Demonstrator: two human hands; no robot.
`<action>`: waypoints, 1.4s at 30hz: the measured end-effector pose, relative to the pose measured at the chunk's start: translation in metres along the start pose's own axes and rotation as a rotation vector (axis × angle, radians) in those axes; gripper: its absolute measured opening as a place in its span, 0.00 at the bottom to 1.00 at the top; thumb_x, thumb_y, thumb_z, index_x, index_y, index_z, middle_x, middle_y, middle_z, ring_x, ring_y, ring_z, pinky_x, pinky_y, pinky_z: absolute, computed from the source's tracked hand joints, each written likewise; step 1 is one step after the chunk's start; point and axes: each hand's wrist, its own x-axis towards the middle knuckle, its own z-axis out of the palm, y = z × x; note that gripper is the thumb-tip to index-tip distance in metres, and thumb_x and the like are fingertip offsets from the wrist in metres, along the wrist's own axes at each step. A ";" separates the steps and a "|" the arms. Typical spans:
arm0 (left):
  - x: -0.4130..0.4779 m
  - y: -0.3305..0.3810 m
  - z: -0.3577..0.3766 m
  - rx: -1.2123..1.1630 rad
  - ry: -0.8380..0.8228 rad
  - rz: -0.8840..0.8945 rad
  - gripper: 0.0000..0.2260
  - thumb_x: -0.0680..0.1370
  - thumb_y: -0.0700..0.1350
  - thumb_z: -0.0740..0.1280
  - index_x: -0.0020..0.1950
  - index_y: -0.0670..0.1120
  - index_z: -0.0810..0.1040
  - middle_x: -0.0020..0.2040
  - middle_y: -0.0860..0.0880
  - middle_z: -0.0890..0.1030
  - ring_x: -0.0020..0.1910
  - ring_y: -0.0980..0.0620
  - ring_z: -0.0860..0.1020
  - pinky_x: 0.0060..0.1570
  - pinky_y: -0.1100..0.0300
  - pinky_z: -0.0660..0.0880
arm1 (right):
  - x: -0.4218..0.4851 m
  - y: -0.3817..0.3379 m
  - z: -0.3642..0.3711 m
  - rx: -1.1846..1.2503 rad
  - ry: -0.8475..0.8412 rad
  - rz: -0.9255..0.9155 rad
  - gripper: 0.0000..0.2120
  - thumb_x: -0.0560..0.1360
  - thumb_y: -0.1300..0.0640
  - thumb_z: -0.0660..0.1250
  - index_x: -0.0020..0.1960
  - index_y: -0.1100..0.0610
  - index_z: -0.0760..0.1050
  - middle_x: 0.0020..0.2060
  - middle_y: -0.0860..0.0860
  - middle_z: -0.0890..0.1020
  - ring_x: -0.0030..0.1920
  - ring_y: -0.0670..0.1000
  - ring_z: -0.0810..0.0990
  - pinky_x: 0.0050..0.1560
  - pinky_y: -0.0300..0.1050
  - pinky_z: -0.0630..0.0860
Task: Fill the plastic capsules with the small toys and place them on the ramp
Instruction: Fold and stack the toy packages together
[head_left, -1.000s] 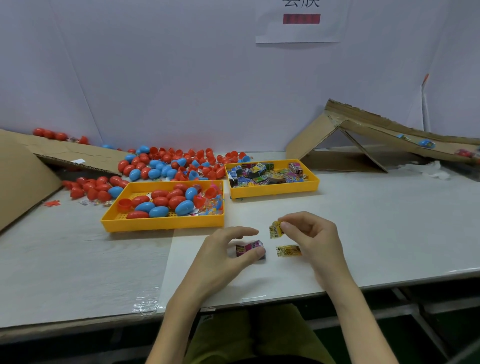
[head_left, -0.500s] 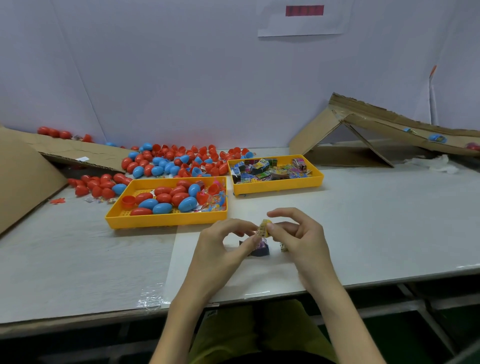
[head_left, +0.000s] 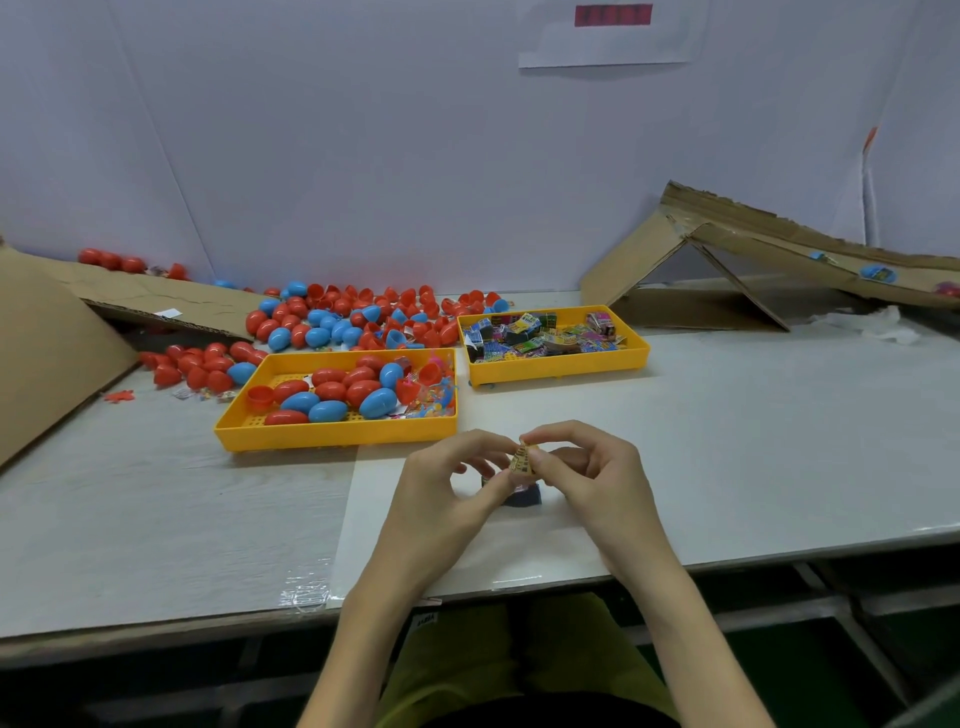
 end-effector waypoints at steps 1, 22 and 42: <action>0.000 0.000 0.000 0.005 0.004 0.004 0.10 0.75 0.43 0.75 0.51 0.57 0.82 0.45 0.62 0.84 0.46 0.58 0.81 0.46 0.70 0.73 | 0.000 0.000 0.000 -0.010 -0.007 -0.002 0.07 0.78 0.62 0.69 0.52 0.52 0.82 0.39 0.49 0.87 0.42 0.48 0.87 0.43 0.30 0.76; -0.002 0.001 -0.001 0.004 0.137 0.035 0.05 0.78 0.41 0.72 0.44 0.49 0.84 0.38 0.58 0.83 0.42 0.52 0.80 0.42 0.58 0.76 | -0.004 -0.004 0.005 -0.116 -0.125 -0.105 0.05 0.71 0.52 0.73 0.44 0.45 0.78 0.39 0.44 0.84 0.40 0.47 0.84 0.42 0.34 0.76; 0.000 -0.001 -0.001 0.032 0.145 -0.006 0.07 0.77 0.46 0.71 0.40 0.47 0.82 0.34 0.55 0.81 0.39 0.54 0.78 0.38 0.65 0.74 | -0.005 -0.002 0.003 -0.124 -0.099 -0.097 0.14 0.72 0.59 0.76 0.53 0.43 0.83 0.46 0.43 0.85 0.44 0.48 0.83 0.44 0.39 0.79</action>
